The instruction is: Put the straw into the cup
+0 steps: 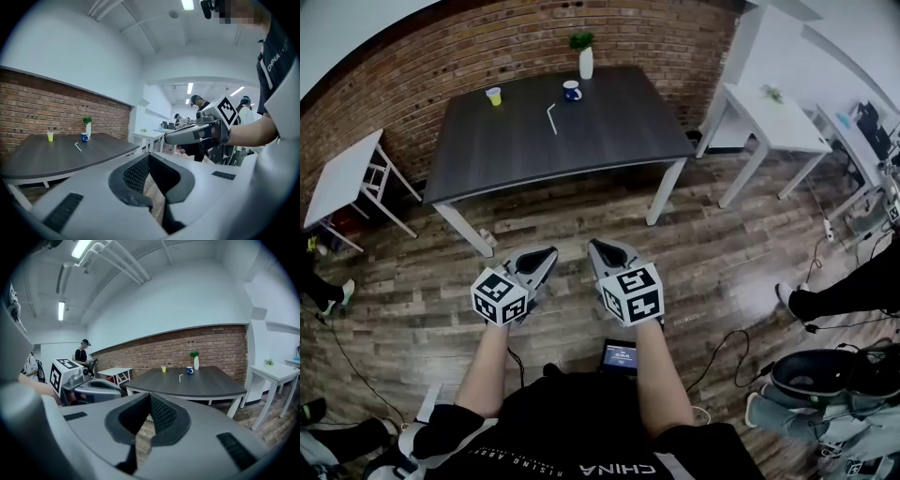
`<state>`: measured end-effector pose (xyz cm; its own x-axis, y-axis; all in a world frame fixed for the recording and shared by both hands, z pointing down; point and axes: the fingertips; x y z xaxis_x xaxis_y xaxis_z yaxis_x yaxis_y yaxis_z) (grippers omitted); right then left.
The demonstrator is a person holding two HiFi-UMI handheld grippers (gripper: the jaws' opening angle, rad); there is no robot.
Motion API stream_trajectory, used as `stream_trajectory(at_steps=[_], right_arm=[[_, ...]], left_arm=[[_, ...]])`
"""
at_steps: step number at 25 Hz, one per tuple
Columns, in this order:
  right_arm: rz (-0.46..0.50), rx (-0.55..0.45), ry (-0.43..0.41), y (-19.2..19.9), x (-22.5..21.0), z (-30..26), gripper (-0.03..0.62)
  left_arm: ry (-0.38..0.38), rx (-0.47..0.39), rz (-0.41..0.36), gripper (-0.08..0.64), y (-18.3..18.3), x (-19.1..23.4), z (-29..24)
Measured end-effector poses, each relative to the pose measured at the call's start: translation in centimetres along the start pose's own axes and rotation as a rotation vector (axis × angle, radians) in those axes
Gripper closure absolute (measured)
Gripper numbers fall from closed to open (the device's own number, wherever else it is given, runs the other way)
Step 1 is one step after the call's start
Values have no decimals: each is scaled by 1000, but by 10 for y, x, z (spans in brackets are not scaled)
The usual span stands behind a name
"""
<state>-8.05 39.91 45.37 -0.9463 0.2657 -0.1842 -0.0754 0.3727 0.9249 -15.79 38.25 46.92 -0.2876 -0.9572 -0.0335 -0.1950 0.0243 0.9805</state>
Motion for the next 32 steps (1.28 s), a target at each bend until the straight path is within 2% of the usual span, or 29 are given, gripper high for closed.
stream_trajectory(at_steps=[12,23,32], right_arm=[[-13,-9,-23,3,-29,14,586],[-32,5,-90,11,-73,27,588],[-42,31,-98,23,-84,4,586]], left_arm=[[-12,17,-9,557,-3,-18,-27],[-100,49,14,557,0,-31,-52],[-132,61,46,557,15,-6,-57]])
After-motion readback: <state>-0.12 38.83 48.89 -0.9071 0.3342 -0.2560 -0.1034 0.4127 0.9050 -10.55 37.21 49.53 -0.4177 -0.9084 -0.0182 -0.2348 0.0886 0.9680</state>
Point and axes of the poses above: the fingertips, and each gripper's own axes: z backward along the fingers, x to its left, y out of its underside, and after that the axes turned 6 degrees about -z, right-handed
